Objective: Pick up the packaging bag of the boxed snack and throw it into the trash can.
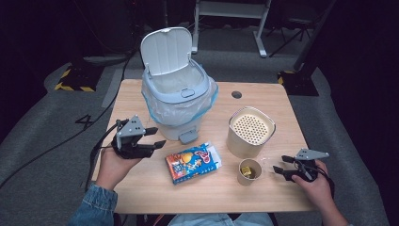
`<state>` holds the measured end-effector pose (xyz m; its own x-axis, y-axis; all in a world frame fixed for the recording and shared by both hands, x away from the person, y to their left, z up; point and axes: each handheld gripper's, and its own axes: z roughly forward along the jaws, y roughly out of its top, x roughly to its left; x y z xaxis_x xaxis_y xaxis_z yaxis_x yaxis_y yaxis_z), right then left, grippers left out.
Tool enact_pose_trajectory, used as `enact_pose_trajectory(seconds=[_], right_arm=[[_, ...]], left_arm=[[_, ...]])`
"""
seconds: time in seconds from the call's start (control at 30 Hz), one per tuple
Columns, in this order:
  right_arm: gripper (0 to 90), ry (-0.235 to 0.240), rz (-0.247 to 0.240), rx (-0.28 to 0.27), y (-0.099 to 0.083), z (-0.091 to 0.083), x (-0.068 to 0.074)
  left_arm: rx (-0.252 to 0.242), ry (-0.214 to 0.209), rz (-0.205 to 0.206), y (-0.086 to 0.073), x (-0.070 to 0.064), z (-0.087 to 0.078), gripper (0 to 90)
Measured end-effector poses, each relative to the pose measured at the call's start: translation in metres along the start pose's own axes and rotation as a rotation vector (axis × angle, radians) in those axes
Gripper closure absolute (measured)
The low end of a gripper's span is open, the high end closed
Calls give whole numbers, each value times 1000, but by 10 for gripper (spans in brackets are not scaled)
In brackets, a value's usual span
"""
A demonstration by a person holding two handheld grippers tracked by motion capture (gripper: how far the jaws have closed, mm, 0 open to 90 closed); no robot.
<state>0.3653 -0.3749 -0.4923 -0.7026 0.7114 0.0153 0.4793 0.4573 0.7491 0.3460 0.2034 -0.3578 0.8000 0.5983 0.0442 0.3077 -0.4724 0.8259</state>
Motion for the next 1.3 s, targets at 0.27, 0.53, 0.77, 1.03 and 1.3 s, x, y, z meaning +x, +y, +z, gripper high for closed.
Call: enact_pose_trajectory(seconds=[0.27, 0.53, 0.77, 1.03, 1.3], right_arm=[[376, 46, -35, -26, 21, -17, 9], [381, 95, -67, -57, 49, -30, 22], [409, 158, -108, -78, 76, -36, 35], [404, 280, -173, -81, 118, -24, 59], [395, 335, -238, -36, 151, 3, 85]], left_arm=[[-18, 19, -54, -49, 6, 13, 466], [43, 27, -106, -79, 18, 27, 463], [98, 38, -158, -99, 27, 30, 463], [181, 36, -183, -117, 34, 34, 454], [263, 71, -164, -130, 46, 40, 453]])
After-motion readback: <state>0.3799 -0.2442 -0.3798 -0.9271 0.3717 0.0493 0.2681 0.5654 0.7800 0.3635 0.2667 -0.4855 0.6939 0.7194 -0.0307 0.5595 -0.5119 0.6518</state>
